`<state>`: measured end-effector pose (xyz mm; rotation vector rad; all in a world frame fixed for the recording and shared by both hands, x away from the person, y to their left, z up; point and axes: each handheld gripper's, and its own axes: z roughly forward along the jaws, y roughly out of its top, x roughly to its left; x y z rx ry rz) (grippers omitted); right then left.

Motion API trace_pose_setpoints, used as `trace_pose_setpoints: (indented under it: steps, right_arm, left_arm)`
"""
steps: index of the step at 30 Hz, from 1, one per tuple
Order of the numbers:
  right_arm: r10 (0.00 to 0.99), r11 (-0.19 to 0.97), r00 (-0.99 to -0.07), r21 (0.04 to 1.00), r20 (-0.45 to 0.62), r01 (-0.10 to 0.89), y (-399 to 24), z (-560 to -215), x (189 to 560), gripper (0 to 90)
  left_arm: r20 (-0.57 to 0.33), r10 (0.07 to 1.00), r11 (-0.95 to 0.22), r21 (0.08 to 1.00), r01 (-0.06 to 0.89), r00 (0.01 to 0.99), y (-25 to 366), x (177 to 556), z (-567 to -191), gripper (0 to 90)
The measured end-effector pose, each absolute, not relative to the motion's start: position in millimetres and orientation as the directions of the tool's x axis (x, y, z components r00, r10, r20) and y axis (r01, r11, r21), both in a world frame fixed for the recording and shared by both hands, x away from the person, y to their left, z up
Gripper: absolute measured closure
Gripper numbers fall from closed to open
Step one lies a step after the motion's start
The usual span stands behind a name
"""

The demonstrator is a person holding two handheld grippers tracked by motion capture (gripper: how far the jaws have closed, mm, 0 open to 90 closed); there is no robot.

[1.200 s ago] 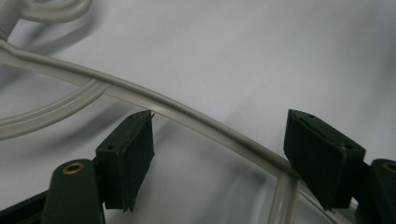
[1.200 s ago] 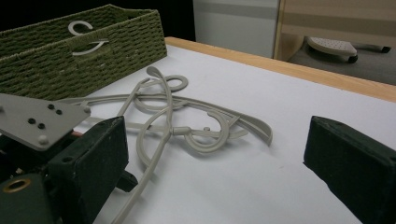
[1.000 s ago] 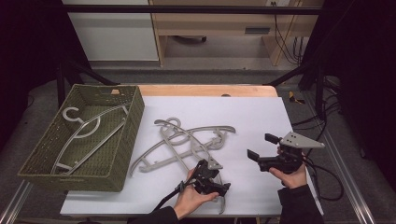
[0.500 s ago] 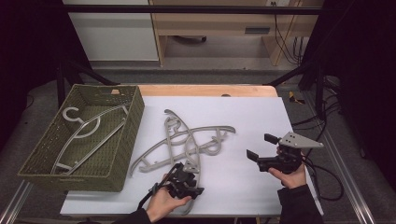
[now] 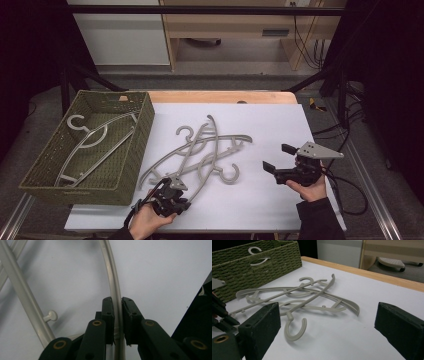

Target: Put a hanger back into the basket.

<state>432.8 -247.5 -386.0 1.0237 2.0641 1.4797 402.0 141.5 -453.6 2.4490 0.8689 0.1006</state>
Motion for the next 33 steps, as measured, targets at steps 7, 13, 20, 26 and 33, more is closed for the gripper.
trace_pose_setpoints:
  steps: [7,13,20,26,33]
  right_arm:
    - [0.752,0.172,-0.652,0.929,0.091,0.328,-247.6,-386.0,433.1,6.8]
    - [0.749,0.174,-0.657,0.930,0.089,0.324,-248.5,-385.5,432.9,6.8]
    - [0.750,0.167,-0.655,0.930,0.095,0.327,-248.7,-385.0,432.4,6.8]
    - [0.749,0.171,-0.656,0.930,0.092,0.325,-248.3,-385.5,432.9,6.8]
    - [0.747,0.175,-0.659,0.928,0.092,0.328,-248.4,-385.8,433.0,6.8]
  left_arm:
    - [-0.068,0.596,-0.657,0.532,0.534,0.800,129.1,407.6,-445.9,60.7]
    - [-0.055,0.612,-0.650,0.533,0.542,0.789,110.8,428.9,-445.7,60.7]
    - [-0.061,0.631,-0.649,0.504,0.570,0.773,101.2,441.6,-453.5,66.9]
    - [-0.077,0.636,-0.647,0.489,0.585,0.768,98.8,441.7,-454.9,76.1]
    - [-0.069,0.647,-0.634,0.506,0.585,0.760,108.1,441.3,-451.8,81.2]
